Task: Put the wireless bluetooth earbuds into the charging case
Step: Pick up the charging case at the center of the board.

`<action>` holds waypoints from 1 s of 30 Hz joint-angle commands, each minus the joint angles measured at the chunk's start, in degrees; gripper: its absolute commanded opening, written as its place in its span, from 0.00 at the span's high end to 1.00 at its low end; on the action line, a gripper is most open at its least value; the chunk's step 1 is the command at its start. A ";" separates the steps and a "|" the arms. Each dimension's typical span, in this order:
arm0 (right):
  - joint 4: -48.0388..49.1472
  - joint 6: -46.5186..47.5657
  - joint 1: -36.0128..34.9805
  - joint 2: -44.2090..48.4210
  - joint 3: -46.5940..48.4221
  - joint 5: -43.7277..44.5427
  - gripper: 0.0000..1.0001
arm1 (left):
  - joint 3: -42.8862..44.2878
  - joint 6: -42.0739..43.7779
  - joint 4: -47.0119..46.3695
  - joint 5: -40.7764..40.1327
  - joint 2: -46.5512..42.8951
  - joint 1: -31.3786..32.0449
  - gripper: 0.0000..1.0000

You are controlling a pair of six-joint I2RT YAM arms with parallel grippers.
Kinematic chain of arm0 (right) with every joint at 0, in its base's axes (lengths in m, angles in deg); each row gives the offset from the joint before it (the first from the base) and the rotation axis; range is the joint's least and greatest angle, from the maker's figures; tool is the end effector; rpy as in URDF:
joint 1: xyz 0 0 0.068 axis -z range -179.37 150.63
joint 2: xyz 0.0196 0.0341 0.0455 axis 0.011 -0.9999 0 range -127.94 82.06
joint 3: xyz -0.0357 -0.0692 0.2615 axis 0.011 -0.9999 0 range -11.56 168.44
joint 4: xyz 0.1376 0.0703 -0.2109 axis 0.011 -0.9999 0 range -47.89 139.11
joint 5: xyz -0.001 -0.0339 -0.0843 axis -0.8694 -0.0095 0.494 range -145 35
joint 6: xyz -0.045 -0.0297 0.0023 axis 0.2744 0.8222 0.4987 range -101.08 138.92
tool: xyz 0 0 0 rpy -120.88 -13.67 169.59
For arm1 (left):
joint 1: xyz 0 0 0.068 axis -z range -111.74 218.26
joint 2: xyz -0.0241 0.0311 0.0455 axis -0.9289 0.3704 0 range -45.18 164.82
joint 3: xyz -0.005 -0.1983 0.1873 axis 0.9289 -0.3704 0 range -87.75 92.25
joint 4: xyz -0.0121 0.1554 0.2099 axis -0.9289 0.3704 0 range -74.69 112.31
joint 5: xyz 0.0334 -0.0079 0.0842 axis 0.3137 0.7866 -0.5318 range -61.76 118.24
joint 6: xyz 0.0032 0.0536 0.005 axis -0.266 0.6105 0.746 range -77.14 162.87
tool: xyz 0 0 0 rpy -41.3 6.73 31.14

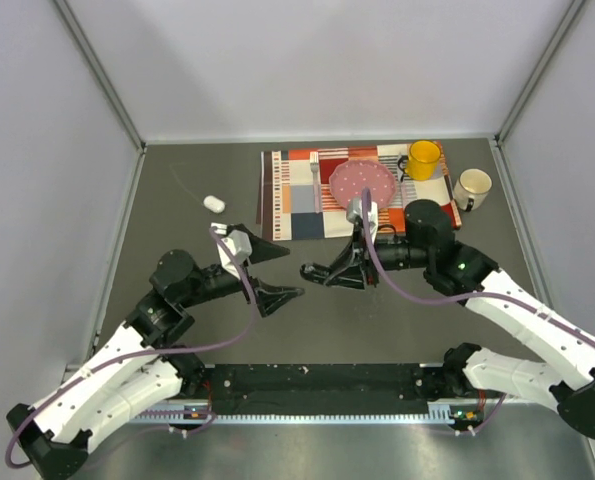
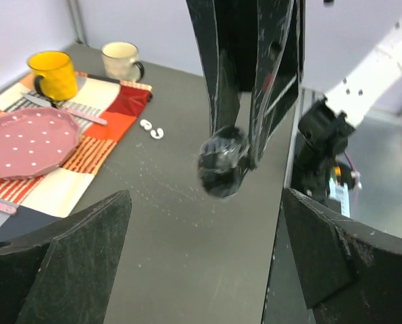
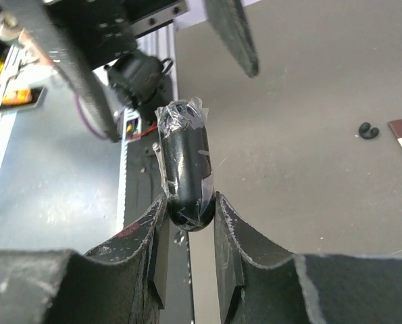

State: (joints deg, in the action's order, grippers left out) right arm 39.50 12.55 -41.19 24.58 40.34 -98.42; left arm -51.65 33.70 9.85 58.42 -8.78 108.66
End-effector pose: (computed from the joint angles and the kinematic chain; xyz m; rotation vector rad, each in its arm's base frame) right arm 0.1507 0.1676 0.3458 -1.1122 1.6088 1.2644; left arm 0.1081 -0.1155 0.3383 0.8448 1.3490 -1.0740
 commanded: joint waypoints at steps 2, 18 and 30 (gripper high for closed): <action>-18.14 15.41 0.43 -0.36 8.39 -7.82 1.00 | 3.37 8.20 7.49 11.29 3.49 -0.85 0.01; -23.26 18.94 0.43 -3.70 11.29 -8.79 1.00 | 2.75 -1.99 -7.90 21.68 9.30 -0.76 0.03; -5.17 7.08 0.43 1.40 3.13 -1.58 1.00 | -2.08 -7.53 -16.17 16.23 9.30 -0.50 0.28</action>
State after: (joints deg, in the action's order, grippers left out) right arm 23.90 24.90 -41.17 22.59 46.09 -102.05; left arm -52.48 28.32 0.02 76.75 1.32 108.05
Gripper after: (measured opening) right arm 0.273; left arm 0.730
